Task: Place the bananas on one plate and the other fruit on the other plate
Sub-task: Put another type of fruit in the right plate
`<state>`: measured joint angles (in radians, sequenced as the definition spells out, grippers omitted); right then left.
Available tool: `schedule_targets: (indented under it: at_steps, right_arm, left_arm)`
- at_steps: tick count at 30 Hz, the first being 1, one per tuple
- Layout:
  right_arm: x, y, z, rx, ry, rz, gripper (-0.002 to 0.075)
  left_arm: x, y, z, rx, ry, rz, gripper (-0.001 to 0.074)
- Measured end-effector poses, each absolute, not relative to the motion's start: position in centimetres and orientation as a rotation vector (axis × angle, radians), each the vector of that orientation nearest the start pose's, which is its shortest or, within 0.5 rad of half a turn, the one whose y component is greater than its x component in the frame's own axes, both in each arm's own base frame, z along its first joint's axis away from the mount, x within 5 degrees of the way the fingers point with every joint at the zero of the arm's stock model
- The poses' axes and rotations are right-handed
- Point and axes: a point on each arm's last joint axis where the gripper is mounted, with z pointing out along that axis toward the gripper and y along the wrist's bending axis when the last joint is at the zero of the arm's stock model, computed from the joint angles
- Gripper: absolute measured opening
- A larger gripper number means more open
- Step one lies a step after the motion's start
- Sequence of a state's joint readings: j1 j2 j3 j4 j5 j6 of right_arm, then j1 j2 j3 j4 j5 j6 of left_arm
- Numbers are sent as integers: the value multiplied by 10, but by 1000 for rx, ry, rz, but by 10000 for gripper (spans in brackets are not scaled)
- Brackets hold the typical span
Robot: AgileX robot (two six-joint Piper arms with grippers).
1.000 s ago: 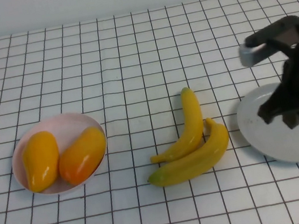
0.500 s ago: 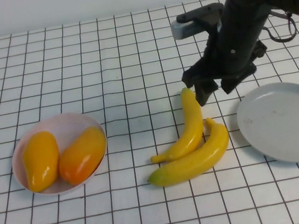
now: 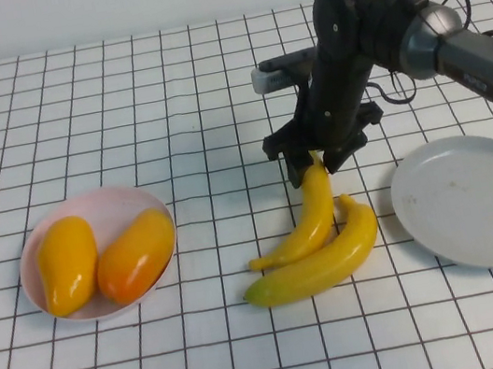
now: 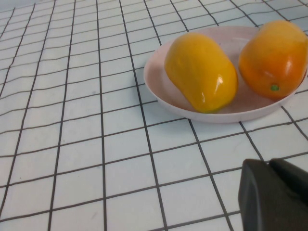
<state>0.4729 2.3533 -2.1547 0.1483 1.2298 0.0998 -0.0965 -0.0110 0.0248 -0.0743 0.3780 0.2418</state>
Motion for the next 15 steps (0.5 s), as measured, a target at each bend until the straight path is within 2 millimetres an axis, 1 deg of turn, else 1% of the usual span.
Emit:
schedule_targets:
  at_steps: [3, 5, 6, 9, 10, 12, 14, 15]
  right_arm:
    - [440, 239, 194, -496, 2920, 299, 390]
    - [440, 240, 193, -496, 2922, 299, 354]
    - [441, 240, 194, -497, 2919, 297, 325]
    - [443, 241, 199, -494, 2898, 308, 318]
    - [443, 242, 204, -494, 2884, 315, 318]
    - [442, 245, 221, -508, 2835, 332, 318]
    - [436, 250, 244, -557, 2771, 347, 318]
    - [432, 250, 259, -590, 2731, 348, 318]
  left_arm:
    - [52, -8, 172, 270, 1855, 27, -4]
    - [52, -8, 172, 270, 1855, 27, -4]
    - [52, -8, 172, 270, 1855, 27, -4]
    - [52, -8, 172, 270, 1855, 27, -4]
    - [52, -8, 172, 270, 1855, 27, -4]
    - [52, -8, 172, 270, 1855, 27, -4]
    - [52, -8, 172, 270, 1855, 27, -4]
    - [52, -8, 172, 270, 1855, 27, -4]
